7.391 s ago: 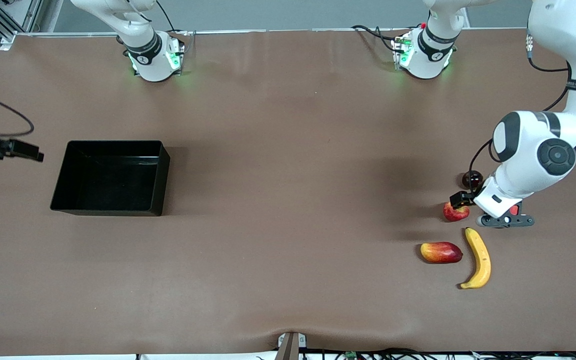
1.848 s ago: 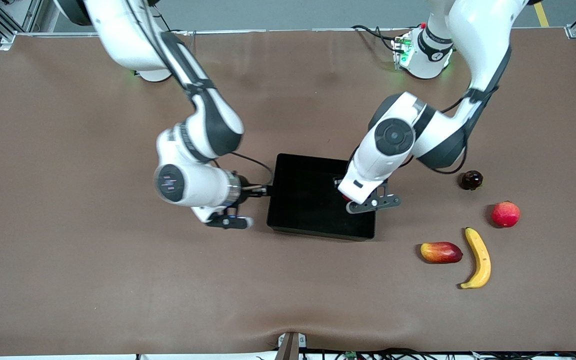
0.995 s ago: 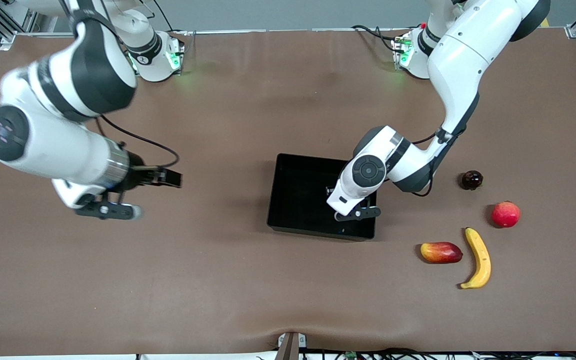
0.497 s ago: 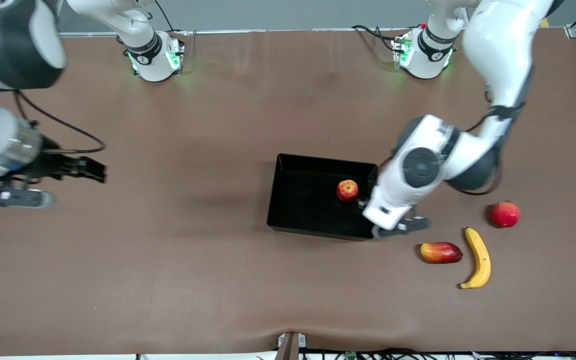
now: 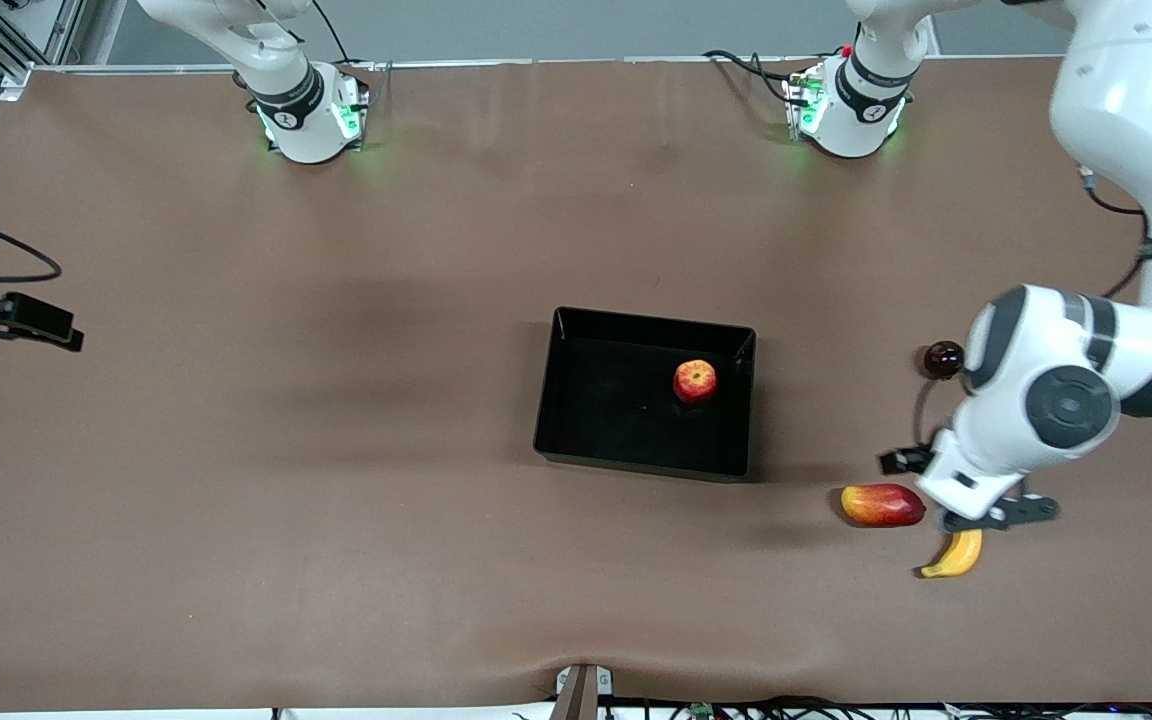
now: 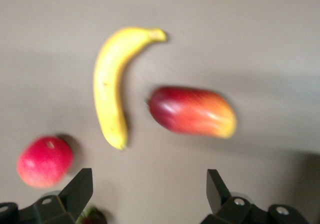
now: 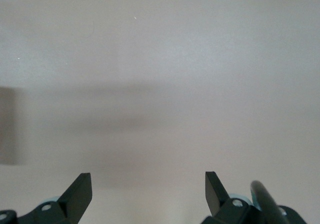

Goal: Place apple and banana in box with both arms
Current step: 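Move the left gripper to the yellow banana and grasp it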

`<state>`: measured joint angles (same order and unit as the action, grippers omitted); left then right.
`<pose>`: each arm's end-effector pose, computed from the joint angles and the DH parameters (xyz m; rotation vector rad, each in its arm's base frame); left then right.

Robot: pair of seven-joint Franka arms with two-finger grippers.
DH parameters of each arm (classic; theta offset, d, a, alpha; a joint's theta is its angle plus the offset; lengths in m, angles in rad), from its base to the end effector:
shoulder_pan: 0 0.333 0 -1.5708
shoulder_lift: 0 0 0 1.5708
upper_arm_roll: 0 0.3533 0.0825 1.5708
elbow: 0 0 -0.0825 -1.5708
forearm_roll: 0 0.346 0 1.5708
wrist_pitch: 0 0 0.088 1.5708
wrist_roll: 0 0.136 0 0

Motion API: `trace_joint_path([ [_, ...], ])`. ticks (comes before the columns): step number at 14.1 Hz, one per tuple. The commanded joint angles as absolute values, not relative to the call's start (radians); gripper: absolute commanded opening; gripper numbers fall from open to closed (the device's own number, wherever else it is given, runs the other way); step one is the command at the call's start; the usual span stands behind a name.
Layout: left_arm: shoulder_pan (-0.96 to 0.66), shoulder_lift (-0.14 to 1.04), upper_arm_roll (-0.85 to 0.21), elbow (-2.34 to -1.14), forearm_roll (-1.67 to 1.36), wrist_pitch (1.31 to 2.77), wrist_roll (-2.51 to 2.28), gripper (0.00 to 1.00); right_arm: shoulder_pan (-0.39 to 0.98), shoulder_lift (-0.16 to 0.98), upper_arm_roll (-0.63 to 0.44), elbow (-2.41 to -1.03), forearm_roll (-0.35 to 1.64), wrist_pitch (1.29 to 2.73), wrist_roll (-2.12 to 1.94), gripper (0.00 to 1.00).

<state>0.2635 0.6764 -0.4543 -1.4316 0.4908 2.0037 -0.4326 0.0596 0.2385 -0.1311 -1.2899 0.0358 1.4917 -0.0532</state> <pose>0.7045 -0.0265 0.3394 -2.9746 -0.1647 -0.0339 0.5878 -0.0261 0.6157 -3.1341 0.0203 0.0539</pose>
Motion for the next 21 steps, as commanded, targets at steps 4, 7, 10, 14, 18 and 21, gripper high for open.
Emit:
trace_joint_path([
  [4, 0.371, 0.836, -0.454, -1.422, 0.630, 2.276, -0.373, 1.00, 0.046, -0.055, -0.113, -1.753, 0.015, 1.741, -0.055, 1.00],
  [7, 0.370, 0.889, -0.410, -1.422, 0.626, 2.368, -0.365, 0.84, 0.031, -0.054, -0.112, -1.737, 0.014, 1.736, -0.075, 1.00],
  [10, 0.374, 0.913, -0.370, -1.422, 0.627, 2.401, -0.364, 0.52, 0.026, -0.032, -0.112, -1.645, -0.008, 1.709, -0.072, 1.00],
  [14, 0.363, 0.878, -0.374, -1.424, 0.658, 2.399, -0.365, 0.00, 0.015, -0.025, -0.113, -1.560, 0.005, 1.631, -0.078, 1.00],
  [18, 0.362, 0.776, -0.434, -1.430, 0.657, 2.317, -0.362, 0.00, 0.008, -0.025, -0.114, -1.554, 0.006, 1.598, -0.080, 1.00],
  [21, 0.357, 0.718, -0.575, -1.428, 0.643, 2.165, -0.376, 0.00, 0.009, -0.025, -0.114, -1.554, 0.005, 1.583, -0.077, 1.00],
])
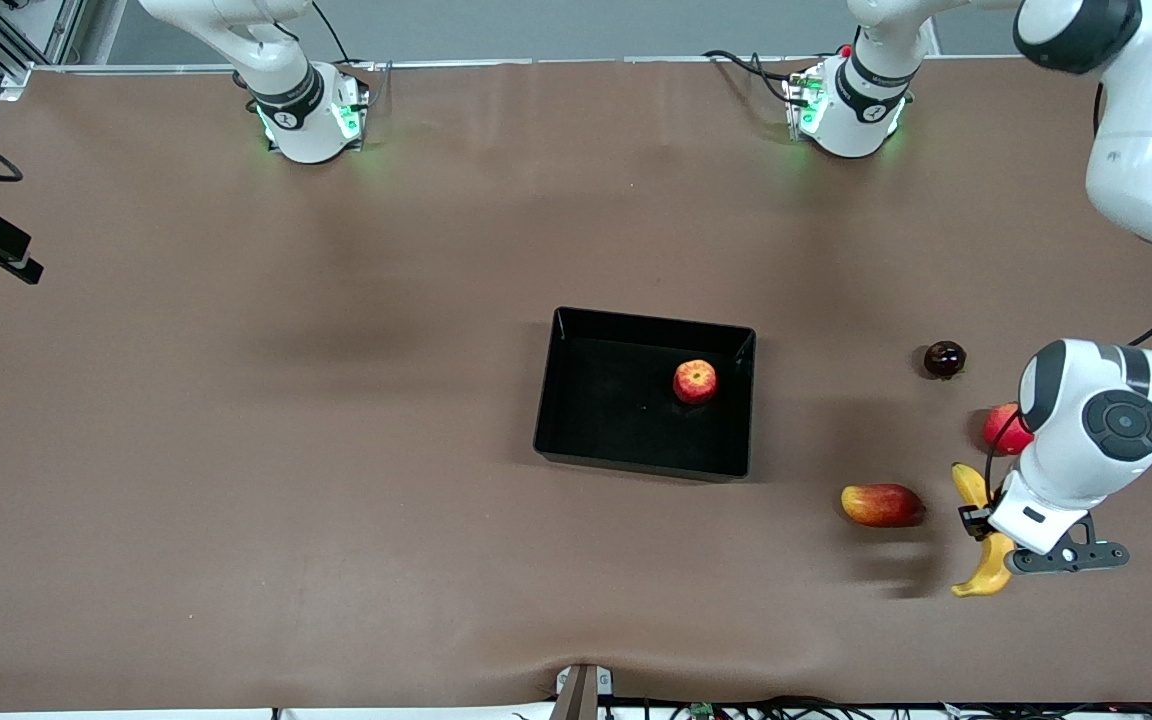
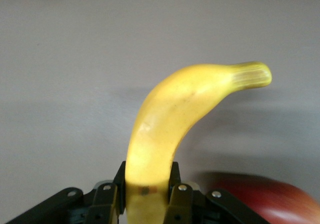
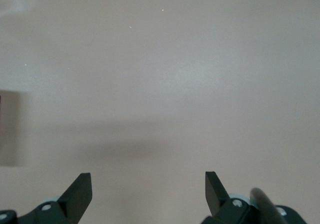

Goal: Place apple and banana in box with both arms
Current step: 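Move the left gripper to the yellow banana and grasp it, then carry the banana into the box and open the left gripper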

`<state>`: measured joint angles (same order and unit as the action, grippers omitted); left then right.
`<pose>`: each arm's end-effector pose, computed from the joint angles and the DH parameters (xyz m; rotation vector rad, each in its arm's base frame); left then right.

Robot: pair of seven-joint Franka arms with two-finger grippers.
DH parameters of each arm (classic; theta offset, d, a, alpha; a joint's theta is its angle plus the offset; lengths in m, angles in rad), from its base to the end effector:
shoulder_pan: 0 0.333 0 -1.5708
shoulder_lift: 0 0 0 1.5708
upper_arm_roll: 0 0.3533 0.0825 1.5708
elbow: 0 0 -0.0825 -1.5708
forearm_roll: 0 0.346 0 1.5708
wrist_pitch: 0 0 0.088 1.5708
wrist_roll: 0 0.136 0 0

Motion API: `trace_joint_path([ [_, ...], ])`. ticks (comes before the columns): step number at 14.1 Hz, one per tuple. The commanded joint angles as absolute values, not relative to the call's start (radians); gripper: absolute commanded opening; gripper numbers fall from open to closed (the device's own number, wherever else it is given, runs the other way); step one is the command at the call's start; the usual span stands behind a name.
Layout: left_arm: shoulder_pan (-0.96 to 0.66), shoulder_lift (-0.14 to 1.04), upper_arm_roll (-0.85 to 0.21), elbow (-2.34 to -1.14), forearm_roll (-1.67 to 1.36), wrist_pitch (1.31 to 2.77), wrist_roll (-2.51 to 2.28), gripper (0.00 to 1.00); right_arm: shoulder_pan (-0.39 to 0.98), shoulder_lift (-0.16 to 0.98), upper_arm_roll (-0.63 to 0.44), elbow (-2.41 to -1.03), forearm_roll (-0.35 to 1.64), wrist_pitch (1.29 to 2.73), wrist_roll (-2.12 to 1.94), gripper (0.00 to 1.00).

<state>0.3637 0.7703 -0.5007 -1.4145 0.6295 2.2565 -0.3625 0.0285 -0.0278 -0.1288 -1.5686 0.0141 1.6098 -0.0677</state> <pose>0.7409 0.0166 0.3146 -2.9856 -0.0246 -0.3285 0.5108 -0.0506 0.6516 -3.1274 0.0512 -0.1095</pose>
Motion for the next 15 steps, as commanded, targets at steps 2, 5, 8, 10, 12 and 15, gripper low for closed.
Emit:
trace_joint_path([
  [2, 0.359, 0.703, -0.682, -1.428, 0.640, 2.082, -0.415, 0.00, 0.009, -0.025, -0.112, -1.555, 0.008, 1.557, -0.074, 1.00],
  [5, 0.315, 0.707, -0.816, -1.428, 0.640, 1.988, -0.559, 0.00, 0.014, -0.025, -0.110, -1.555, 0.008, 1.555, -0.074, 1.00],
  [8, 0.134, 0.725, -0.815, -1.427, 0.644, 1.970, -0.736, 0.00, 0.015, -0.025, -0.110, -1.555, 0.008, 1.540, -0.074, 1.00],
  [10, -0.016, 0.758, -0.783, -1.422, 0.650, 1.976, -0.820, 0.00, 0.017, -0.025, -0.110, -1.557, 0.008, 1.529, -0.072, 1.00],
  [12, -0.144, 0.762, -0.688, -1.420, 0.641, 1.988, -0.905, 0.00, 0.017, -0.025, -0.109, -1.557, 0.008, 1.529, -0.072, 1.00],
  [15, -0.250, 0.807, -0.631, -1.420, 0.640, 2.043, -0.988, 0.00, 0.014, -0.023, -0.109, -1.557, 0.009, 1.529, -0.074, 1.00],
])
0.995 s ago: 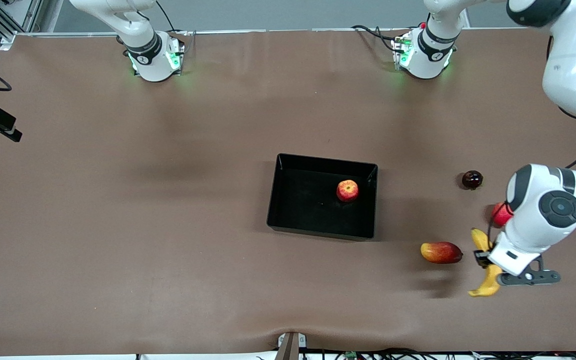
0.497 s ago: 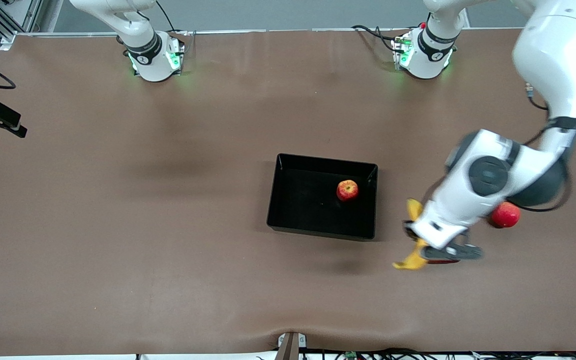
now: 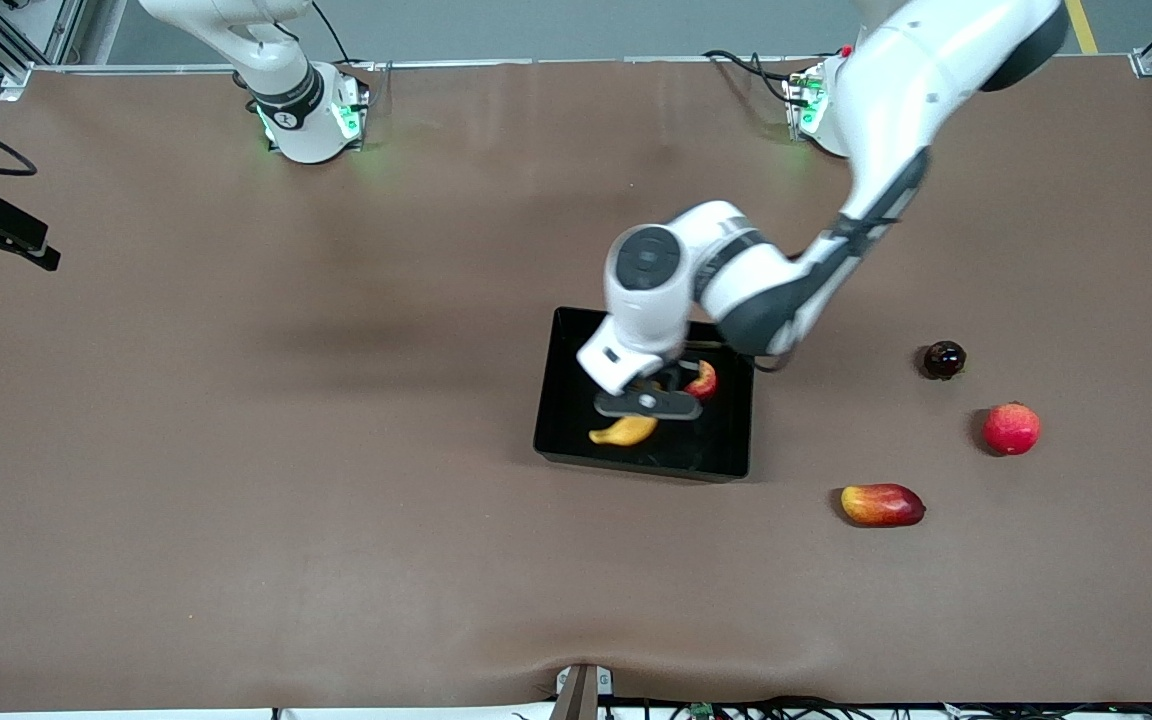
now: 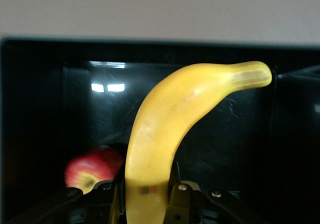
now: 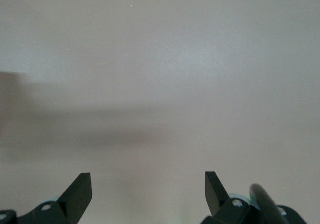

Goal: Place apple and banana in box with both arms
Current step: 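Carry the banana into the box and open the left gripper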

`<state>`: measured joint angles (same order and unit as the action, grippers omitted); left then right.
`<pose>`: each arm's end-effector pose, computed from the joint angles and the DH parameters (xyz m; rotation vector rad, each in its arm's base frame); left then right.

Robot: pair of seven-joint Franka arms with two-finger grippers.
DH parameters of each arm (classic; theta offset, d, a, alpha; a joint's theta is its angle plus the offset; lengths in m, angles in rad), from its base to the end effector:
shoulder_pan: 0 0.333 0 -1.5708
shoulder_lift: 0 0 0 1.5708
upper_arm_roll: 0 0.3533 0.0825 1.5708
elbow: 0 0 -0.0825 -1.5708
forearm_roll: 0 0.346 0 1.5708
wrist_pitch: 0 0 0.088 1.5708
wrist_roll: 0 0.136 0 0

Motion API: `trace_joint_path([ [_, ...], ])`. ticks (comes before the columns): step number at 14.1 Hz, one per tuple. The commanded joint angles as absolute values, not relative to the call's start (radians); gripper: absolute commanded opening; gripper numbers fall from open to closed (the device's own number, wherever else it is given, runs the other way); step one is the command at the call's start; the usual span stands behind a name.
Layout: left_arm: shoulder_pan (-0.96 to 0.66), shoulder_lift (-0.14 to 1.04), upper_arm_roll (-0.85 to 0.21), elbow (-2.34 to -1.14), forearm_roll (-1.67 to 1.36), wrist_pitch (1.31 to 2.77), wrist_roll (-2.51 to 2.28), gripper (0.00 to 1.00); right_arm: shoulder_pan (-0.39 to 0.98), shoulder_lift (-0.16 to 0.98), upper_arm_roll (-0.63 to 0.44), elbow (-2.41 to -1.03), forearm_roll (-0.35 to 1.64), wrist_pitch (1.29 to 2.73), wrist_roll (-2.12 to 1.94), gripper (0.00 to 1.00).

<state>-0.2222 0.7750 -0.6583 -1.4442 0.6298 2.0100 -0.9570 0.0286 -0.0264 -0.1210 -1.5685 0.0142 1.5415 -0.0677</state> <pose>0.5555 -0.4361 0.3066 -3.0419 0.1117 -0.1104 0.5026 -0.0456 0.6446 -3.1240 0.0379 -0.0009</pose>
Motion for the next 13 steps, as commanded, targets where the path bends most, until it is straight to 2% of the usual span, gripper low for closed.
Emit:
trace_joint_path([
  [1, -0.268, 0.825, -0.620, -1.419, 0.640, 2.068, -1.003, 0.00, 0.015, -0.023, -0.109, -1.557, 0.009, 1.529, -0.074, 1.00],
  [7, -0.362, 0.882, -0.511, -1.419, 0.640, 2.140, -1.009, 0.00, 0.015, -0.023, -0.109, -1.555, 0.009, 1.529, -0.074, 1.00],
  [8, -0.362, 0.884, -0.509, -1.419, 0.640, 2.146, -1.008, 0.24, 0.015, -0.023, -0.109, -1.555, 0.011, 1.529, -0.074, 1.00],
  [9, -0.361, 0.879, -0.509, -1.419, 0.640, 2.146, -1.009, 0.73, 0.015, -0.023, -0.109, -1.555, 0.011, 1.529, -0.074, 1.00],
  [10, -0.359, 0.868, -0.509, -1.419, 0.647, 2.146, -1.002, 1.00, 0.014, -0.023, -0.109, -1.555, 0.011, 1.529, -0.074, 1.00],
  [13, -0.307, 0.764, -0.512, -1.420, 0.637, 2.103, -1.003, 1.00, 0.012, -0.023, -0.109, -1.555, 0.011, 1.529, -0.074, 1.00],
])
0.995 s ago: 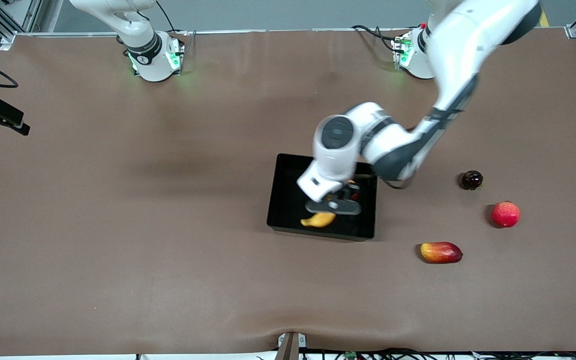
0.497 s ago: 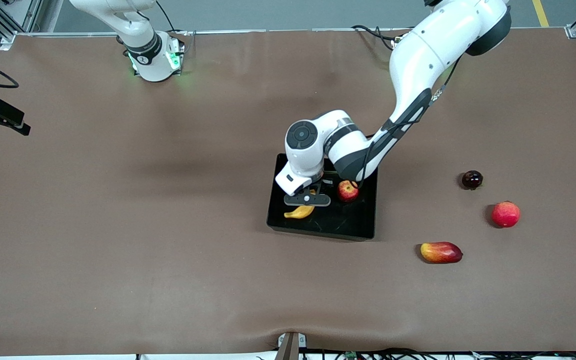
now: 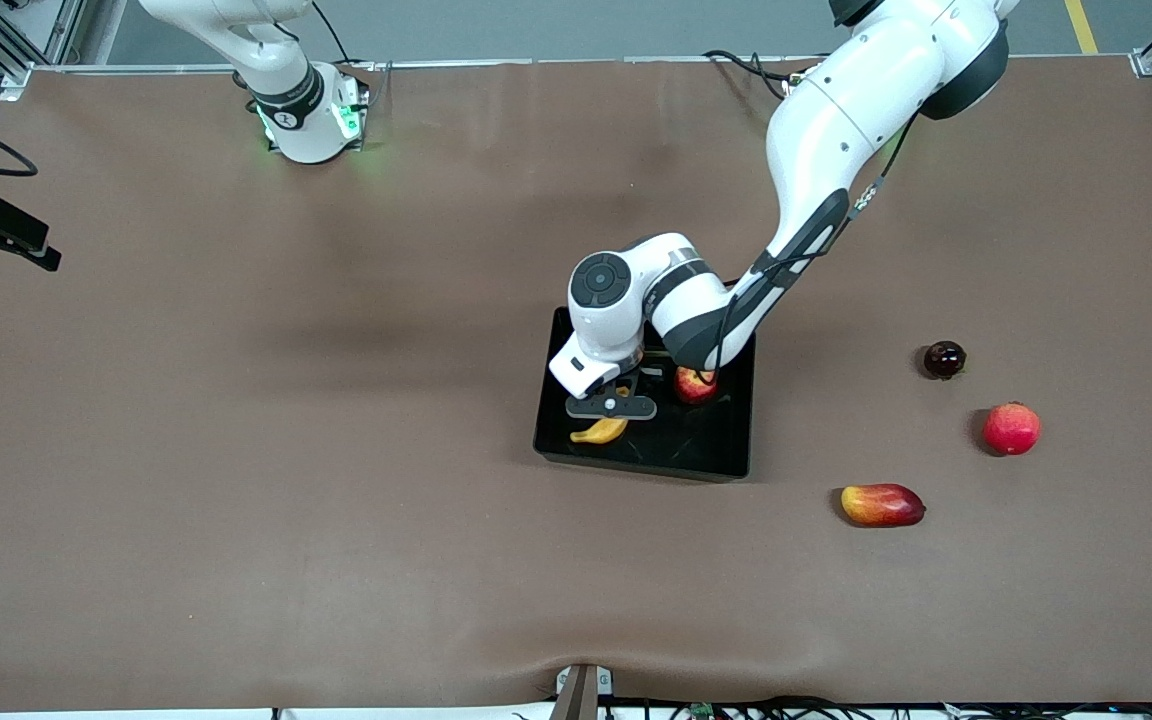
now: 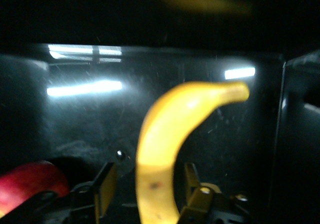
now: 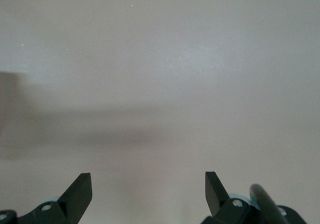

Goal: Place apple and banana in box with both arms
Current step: 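Carry the banana into the box and open the left gripper, then raise the left gripper out of the box and draw it back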

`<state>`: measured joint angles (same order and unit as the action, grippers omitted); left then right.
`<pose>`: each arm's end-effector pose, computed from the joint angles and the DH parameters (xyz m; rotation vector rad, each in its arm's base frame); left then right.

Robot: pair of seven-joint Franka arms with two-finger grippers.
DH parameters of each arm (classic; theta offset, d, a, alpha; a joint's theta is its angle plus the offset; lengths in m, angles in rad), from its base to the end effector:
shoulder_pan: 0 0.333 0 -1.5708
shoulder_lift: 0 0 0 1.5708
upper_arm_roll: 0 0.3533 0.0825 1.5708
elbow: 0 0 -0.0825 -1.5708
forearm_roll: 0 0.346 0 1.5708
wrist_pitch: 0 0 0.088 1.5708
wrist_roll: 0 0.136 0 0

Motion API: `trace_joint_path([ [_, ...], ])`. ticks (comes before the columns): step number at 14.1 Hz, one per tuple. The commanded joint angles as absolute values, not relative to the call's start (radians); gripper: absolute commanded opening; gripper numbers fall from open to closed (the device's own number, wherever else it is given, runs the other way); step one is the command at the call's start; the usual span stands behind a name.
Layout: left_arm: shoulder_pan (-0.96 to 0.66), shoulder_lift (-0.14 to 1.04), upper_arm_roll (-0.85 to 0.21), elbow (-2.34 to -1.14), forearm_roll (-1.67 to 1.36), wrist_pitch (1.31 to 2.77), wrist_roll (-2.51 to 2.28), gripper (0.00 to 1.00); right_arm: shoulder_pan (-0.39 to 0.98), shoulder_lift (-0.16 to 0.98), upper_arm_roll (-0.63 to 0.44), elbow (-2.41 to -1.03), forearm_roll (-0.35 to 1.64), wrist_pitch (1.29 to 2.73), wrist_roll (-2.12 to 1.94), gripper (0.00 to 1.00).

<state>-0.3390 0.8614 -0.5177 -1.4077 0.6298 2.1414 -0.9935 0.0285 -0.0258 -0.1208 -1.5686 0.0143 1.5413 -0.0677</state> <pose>0.5622 -0.4583 0.2464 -3.0532 0.0871 -0.1715 0.5027 -0.0455 0.6443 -3.1239 0.0377 0.0005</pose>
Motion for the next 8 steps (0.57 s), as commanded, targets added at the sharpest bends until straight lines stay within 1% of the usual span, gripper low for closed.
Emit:
trace_joint_path([
  [1, -0.275, 0.721, -0.520, -1.420, 0.635, 2.062, -0.999, 1.00, 0.012, -0.023, -0.109, -1.554, 0.011, 1.529, -0.074, 1.00],
  [3, -0.204, 0.610, -0.522, -1.422, 0.585, 2.010, -0.991, 1.00, 0.012, -0.023, -0.109, -1.554, 0.011, 1.529, -0.074, 1.00],
  [6, -0.062, 0.461, -0.520, -1.422, 0.487, 1.887, -0.876, 1.00, 0.015, -0.023, -0.109, -1.554, 0.011, 1.531, -0.074, 1.00],
  [8, 0.058, 0.396, -0.526, -1.424, 0.460, 1.872, -0.765, 1.00, 0.017, -0.023, -0.109, -1.552, 0.011, 1.531, -0.071, 1.00],
])
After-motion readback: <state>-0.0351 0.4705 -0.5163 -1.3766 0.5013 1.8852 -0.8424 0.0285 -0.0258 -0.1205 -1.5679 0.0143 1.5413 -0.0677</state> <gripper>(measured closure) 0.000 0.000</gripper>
